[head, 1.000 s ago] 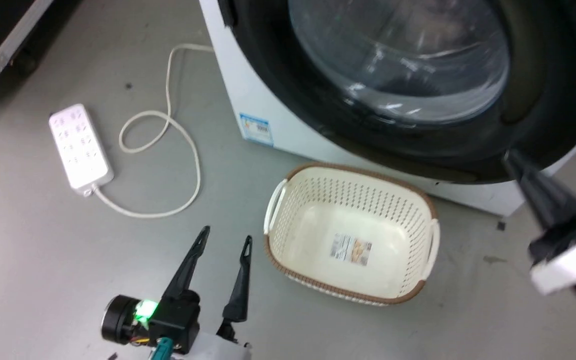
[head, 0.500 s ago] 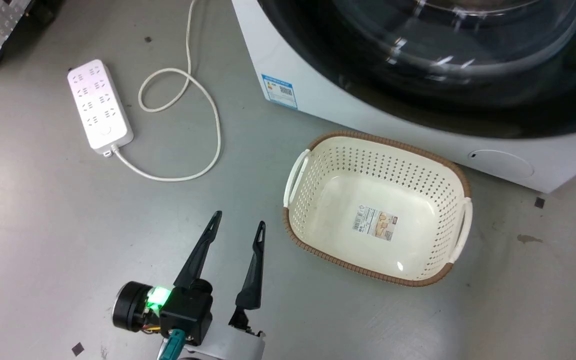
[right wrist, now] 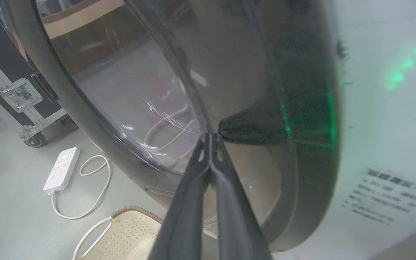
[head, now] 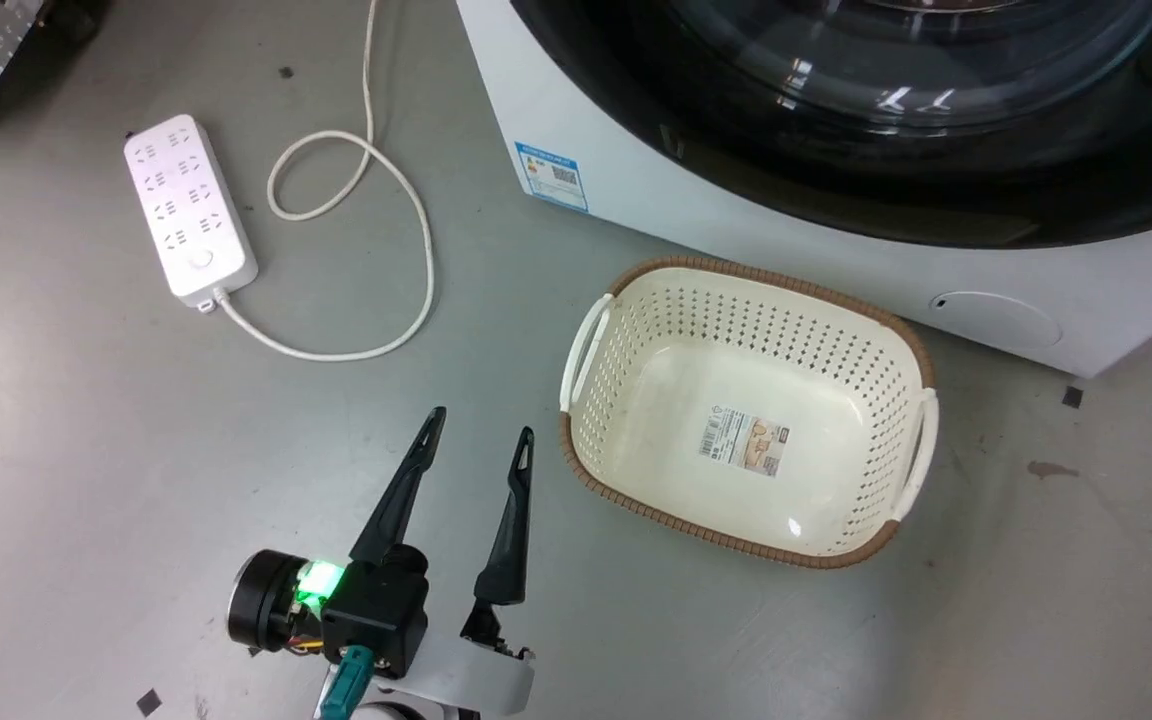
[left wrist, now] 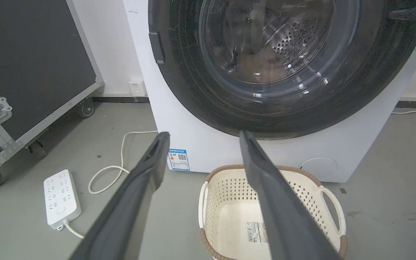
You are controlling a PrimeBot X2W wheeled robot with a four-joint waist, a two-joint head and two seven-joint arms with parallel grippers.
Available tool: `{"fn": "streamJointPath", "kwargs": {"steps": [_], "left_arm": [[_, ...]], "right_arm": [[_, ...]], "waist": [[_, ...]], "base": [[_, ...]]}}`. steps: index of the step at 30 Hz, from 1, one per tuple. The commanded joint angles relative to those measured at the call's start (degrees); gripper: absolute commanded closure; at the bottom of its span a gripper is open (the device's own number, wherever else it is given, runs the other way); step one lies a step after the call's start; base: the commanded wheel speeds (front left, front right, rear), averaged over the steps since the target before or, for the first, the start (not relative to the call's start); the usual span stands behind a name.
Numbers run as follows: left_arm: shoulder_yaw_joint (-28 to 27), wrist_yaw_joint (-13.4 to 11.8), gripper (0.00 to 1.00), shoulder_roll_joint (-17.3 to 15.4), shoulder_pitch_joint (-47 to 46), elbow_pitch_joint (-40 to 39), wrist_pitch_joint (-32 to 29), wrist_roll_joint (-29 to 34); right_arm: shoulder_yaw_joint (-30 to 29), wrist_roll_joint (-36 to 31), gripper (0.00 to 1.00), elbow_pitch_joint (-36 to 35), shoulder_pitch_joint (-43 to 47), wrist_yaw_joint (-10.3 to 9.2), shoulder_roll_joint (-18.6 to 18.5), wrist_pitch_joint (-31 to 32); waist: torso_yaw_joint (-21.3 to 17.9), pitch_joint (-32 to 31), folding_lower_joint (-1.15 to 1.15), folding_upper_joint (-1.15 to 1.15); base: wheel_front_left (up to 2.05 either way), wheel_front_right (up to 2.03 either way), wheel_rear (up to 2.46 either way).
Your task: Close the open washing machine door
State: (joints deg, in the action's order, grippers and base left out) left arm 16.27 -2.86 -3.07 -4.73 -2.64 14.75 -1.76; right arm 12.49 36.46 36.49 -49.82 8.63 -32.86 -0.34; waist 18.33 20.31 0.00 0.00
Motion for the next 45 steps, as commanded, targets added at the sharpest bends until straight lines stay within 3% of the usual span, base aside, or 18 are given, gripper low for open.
{"fn": "streamJointPath", "kwargs": {"steps": [1, 2, 3, 4, 11, 15, 23, 31, 37, 45], "left_arm": [[0.0, 0.0, 0.0, 0.0, -0.8, 0.3, 0.2, -0.2], [-0.2, 0.1, 0.0, 0.0, -0.8, 0.5, 0.2, -0.3], [-0.4, 0.2, 0.0, 0.0, -0.7, 0.7, 0.2, -0.4], [-0.9, 0.4, 0.0, -0.1, -0.5, 1.1, 0.2, -0.6], [-3.6, 2.2, 0.0, -1.0, 1.4, 3.1, 0.2, -2.1], [-5.1, 3.2, 0.0, -1.4, 3.4, 3.8, 0.2, -2.7], [-8.1, 4.9, 0.0, -1.6, 6.9, 4.6, 0.2, -3.3], [-10.2, 6.1, 0.0, -1.4, 8.5, 5.0, 0.2, -3.3], [-12.1, 5.2, 0.0, -1.0, 9.6, 5.5, 0.2, -3.0], [-14.0, 3.4, 0.0, -0.6, 10.0, 6.9, 0.2, -2.8]], "right_arm": [[-1.3, 0.8, 1.0, 1.4, -2.3, -1.14, -1.6, -1.7], [-1.0, 1.1, 1.0, 1.7, -1.9, -1.14, -1.3, -2.4], [-0.6, 1.2, 0.74, 1.8, -1.3, -1.14, -1.0, -3.3], [0.3, 1.6, 0.0, 1.8, 0.5, -1.14, -0.2, -5.3], [1.4, 2.0, 0.0, -0.5, 9.7, -1.14, 3.1, -12.8], [-0.8, -1.7, 0.0, -3.7, 15.9, -1.14, 5.5, -14.4], [-12.0, -13.5, 0.0, -20.1, 33.0, -1.14, 15.4, -14.6], [-16.3, -19.2, 0.0, -31.0, 48.3, -1.14, 24.6, -14.7], [-15.6, -22.0, 0.0, -32.6, 54.3, -1.14, 26.8, -14.7], [-15.3, -23.8, 0.0, -32.8, 55.8, -1.14, 27.4, -14.7]], "waist": [[-0.6, -1.1, 0.0, 0.0], [-0.9, -1.7, 0.0, 0.0], [-1.2, -2.4, 0.0, 0.0], [-2.1, -4.1, 0.0, 0.0], [-6.6, -11.4, 0.0, 0.0], [-9.6, -15.1, 0.0, 0.0], [-14.0, -20.2, 0.0, 0.0], [-15.9, -21.7, 0.0, 0.0], [-16.3, -22.2, 0.0, 0.0], [-15.7, -22.3, 0.0, 0.0]], "base": [[0.0, 0.0, 0.0], [0.0, 0.0, 0.0], [0.0, 0.0, 0.0], [0.0, 0.0, 0.0], [0.0, 0.0, 0.0], [0.0, 0.0, 0.0], [0.0, 0.0, 0.0], [0.0, 0.0, 0.0], [0.0, 0.0, 0.0], [0.0, 0.0, 0.0]]}}
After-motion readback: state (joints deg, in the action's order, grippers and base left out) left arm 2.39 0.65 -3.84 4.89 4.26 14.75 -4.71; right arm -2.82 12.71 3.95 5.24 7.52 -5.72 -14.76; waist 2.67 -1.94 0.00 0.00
